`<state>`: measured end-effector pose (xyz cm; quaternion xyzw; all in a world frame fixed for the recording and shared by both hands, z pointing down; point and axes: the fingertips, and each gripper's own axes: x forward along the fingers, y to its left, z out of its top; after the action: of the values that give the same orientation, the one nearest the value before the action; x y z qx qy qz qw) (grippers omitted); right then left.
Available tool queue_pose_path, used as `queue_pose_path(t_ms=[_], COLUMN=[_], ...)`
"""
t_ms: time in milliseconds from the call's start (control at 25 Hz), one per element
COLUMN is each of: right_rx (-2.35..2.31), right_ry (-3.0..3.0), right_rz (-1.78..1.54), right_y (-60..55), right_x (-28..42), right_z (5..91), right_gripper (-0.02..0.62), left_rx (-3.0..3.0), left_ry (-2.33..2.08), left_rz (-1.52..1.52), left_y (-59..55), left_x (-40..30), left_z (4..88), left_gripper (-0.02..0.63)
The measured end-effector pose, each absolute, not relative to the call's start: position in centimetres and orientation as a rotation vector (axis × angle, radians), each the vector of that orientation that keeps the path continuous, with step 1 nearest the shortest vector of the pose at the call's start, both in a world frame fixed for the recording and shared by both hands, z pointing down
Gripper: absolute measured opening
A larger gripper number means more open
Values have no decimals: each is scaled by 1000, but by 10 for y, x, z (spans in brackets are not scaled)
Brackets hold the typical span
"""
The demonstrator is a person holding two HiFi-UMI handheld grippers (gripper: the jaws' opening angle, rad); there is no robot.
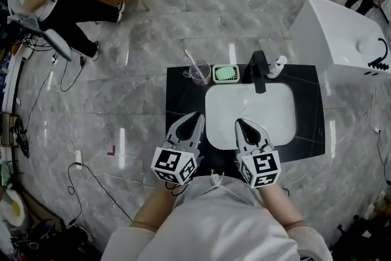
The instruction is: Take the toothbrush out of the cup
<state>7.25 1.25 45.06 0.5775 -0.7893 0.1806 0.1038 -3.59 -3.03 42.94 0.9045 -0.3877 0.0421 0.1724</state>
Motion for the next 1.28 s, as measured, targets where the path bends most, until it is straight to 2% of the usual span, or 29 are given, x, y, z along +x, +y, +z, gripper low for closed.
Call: queue_pose_path(t_ms=[520,1000,1040,1120,1280], right_rx=[1479,1479,1482,1485,1493], right_ry=[-2428,-2406,-2401,-2386,-2360], right_rz=[542,512,526,555,603], right_y=[-12,-73,-77,-85,-99], right_x=[89,74,73,72,73], right_z=[468,471,474,481,494], right_gripper=[26,26,26,26,26], left_rx=[2449,2363,2349,2326,2279], left_ry=[-1436,-1352,-1335,-1303,-1250], left_rz=[84,104,108,135,182], left_y=[-53,-158,-168,-185,-215], left_x=[-41,-43,-42,-39,-33], left_z=[443,482,486,497,521], left_gripper=[23,28,44,124,192])
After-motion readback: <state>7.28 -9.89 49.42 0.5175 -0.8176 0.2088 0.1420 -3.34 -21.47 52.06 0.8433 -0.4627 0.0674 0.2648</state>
